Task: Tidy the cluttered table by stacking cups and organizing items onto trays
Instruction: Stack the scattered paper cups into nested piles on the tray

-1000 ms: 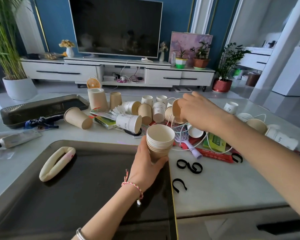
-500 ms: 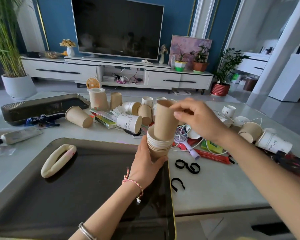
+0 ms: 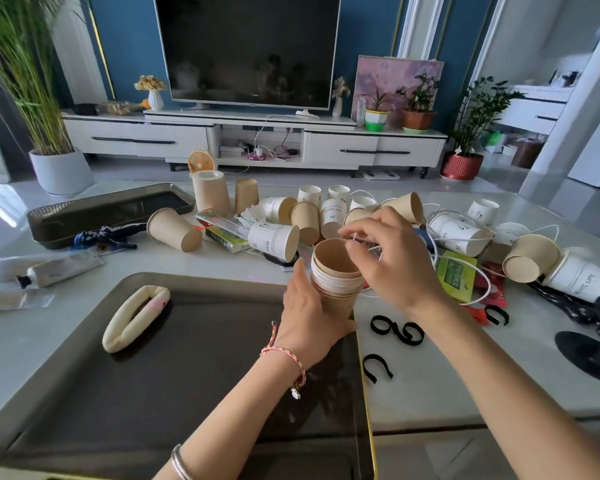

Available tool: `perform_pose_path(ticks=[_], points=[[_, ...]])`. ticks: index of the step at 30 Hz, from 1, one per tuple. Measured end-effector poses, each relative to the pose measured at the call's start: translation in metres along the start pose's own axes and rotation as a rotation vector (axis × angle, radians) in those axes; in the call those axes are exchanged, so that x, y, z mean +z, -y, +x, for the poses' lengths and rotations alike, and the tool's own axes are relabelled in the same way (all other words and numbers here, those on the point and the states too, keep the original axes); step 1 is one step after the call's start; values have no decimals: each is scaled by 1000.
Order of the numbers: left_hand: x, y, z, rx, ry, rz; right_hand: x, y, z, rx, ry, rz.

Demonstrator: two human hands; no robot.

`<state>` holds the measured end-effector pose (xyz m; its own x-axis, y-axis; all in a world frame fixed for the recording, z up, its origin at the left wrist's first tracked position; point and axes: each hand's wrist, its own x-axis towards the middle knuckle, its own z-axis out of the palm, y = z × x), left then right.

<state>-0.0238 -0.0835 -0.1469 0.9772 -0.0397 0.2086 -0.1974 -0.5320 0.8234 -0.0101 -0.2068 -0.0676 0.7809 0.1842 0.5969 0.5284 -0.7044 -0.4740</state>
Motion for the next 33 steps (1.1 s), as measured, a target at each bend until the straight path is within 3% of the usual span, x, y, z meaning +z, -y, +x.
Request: perform_pose_path(ticks=[4, 9, 12, 18, 22, 27, 31, 33], points=[[-58, -2, 24, -222, 155, 276, 20, -6, 2, -40, 234, -95], [-138, 51, 80, -314, -273, 337, 30, -12, -4, 33, 204, 133], [-164, 89, 106, -417, -334, 398, 35, -15, -5, 117, 115, 300], [-183, 133, 162, -450, -319, 432, 52, -11, -17, 312, -42, 593], [-194, 143, 174, -498, -452, 448, 65, -2, -16, 292, -20, 629], [-203, 143, 177, -554, -361, 519, 67, -2, -12, 252, 4, 598], [-201, 111, 170, -463, -442, 484, 65, -8, -12, 221, 42, 576], [-194, 72, 160, -335, -487, 478, 63, -10, -13, 214, 54, 573]])
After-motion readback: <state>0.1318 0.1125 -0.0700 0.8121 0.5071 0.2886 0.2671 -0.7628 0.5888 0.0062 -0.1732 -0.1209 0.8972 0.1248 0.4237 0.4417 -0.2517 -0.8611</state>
